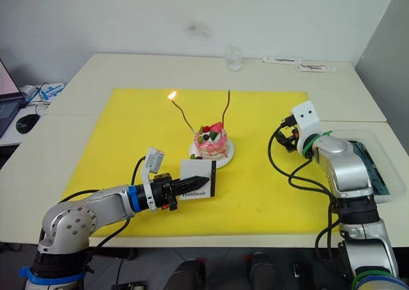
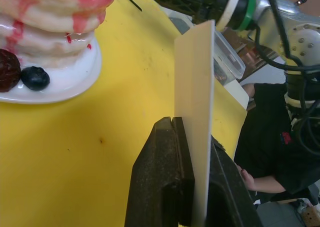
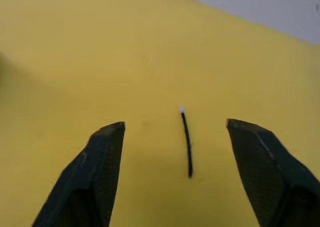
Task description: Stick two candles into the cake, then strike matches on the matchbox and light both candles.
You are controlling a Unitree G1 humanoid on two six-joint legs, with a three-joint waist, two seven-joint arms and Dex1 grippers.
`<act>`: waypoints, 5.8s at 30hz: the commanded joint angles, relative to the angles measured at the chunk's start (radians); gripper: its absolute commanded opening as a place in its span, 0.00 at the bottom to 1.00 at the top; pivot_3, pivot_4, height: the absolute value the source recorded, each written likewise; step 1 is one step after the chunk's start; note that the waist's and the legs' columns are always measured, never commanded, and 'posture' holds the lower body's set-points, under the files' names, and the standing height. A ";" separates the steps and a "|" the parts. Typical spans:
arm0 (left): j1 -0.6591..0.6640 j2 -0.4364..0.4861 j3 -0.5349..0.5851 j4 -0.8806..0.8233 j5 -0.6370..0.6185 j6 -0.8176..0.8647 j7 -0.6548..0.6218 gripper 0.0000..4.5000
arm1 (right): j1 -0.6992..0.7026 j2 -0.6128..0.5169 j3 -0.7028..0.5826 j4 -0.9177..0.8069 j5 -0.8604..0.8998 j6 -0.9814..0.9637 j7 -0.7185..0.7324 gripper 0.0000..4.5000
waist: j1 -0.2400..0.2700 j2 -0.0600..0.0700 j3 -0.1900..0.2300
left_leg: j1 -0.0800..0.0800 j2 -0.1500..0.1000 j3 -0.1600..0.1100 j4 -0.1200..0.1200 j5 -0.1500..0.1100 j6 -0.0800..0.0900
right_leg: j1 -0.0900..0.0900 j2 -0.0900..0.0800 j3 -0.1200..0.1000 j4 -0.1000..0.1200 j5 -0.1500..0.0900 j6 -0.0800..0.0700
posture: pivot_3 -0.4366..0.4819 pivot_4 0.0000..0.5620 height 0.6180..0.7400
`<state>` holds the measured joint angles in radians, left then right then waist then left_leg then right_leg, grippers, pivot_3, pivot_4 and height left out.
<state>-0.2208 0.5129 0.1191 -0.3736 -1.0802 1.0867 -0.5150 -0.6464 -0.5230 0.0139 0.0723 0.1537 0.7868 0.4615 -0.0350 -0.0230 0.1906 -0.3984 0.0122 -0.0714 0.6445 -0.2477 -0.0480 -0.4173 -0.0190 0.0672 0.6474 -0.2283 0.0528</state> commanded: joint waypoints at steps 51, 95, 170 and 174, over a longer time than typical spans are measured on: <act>0.022 0.001 0.024 -0.033 -0.028 -0.026 0.014 0.00 | 0.144 -0.041 -0.063 -0.417 0.084 0.197 0.070 0.01 | 0.002 0.000 0.000 | -0.001 0.000 0.000 0.001 0.000 0.000 | -0.001 0.000 0.000 0.001 -0.001 0.004 | 0.48 0.27 1.00; 0.012 0.071 0.046 -0.045 -0.075 0.035 -0.001 0.00 | 0.660 0.003 -0.003 -0.419 0.110 -0.477 0.172 0.69 | 0.002 0.000 0.000 | 0.002 0.000 0.000 0.001 0.000 0.000 | 0.002 0.000 0.001 0.001 -0.004 0.003 | 0.48 0.27 1.00; -0.142 -0.114 -0.051 0.085 -0.029 0.002 0.111 0.00 | 0.383 -0.142 0.110 -0.768 0.241 -0.103 0.227 0.01 | 0.003 -0.001 -0.001 | 0.008 0.000 -0.001 0.001 0.000 0.000 | 0.008 0.000 0.000 0.000 -0.004 0.004 | 0.48 0.27 1.00; -0.147 -0.115 -0.056 0.081 -0.013 0.002 0.096 0.00 | 0.350 -0.148 0.139 -0.751 0.207 -0.109 0.224 0.01 | 0.003 -0.001 -0.001 | 0.007 0.000 -0.001 0.000 0.000 0.000 | 0.008 0.000 -0.001 -0.001 -0.004 0.005 | 0.48 0.27 1.00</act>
<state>-0.3562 0.4028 0.0649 -0.2686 -1.0932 1.1031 -0.4045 -0.2817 -0.6599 0.1524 -0.6653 0.3729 0.6893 0.6894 -0.0317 -0.0238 0.1900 -0.3914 0.0121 -0.0729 0.6449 -0.2474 -0.0477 -0.4094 -0.0188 0.0662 0.6466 -0.2321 0.0573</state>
